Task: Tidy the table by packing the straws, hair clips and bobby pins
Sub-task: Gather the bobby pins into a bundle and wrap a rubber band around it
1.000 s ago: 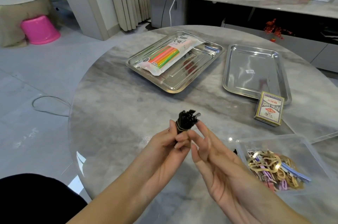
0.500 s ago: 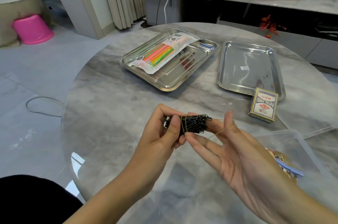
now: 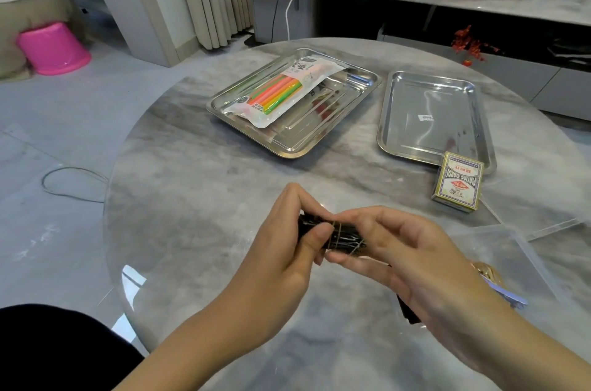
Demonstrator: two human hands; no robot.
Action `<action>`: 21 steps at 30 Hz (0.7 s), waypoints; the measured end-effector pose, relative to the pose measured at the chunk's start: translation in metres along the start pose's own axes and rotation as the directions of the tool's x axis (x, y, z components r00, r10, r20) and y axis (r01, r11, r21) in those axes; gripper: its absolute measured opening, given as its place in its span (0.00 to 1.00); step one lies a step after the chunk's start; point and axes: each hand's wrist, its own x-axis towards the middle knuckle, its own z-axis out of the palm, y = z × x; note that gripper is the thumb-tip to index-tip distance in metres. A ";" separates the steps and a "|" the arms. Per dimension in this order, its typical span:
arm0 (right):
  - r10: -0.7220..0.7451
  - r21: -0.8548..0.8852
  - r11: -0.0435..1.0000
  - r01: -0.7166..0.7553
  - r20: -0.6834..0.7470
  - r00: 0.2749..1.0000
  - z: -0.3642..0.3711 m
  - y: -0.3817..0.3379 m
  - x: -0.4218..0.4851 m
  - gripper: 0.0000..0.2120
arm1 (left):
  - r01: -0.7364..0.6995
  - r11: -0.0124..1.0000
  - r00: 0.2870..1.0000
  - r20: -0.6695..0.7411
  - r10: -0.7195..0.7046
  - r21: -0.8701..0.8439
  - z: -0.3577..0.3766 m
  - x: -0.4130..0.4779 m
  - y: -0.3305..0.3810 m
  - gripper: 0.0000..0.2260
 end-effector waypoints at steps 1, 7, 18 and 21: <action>-0.018 -0.053 0.998 0.017 -0.029 0.999 0.000 0.003 0.001 0.17 | -0.006 0.999 1.000 0.007 0.006 0.040 0.002 -0.003 0.000 0.02; -0.159 -0.344 0.929 0.138 -0.034 0.987 -0.004 0.014 0.007 0.08 | 0.225 0.946 0.972 -0.007 -0.233 -0.234 0.012 -0.007 -0.002 0.05; -0.437 -0.600 0.713 0.363 0.025 0.899 -0.008 0.020 0.010 0.13 | 0.452 0.797 0.881 0.060 -0.470 -0.400 0.009 -0.001 -0.003 0.12; -0.383 -0.568 0.766 0.301 -0.027 0.923 -0.013 0.012 0.011 0.19 | 0.447 0.819 0.887 0.058 -0.459 -0.360 0.005 0.001 0.000 0.13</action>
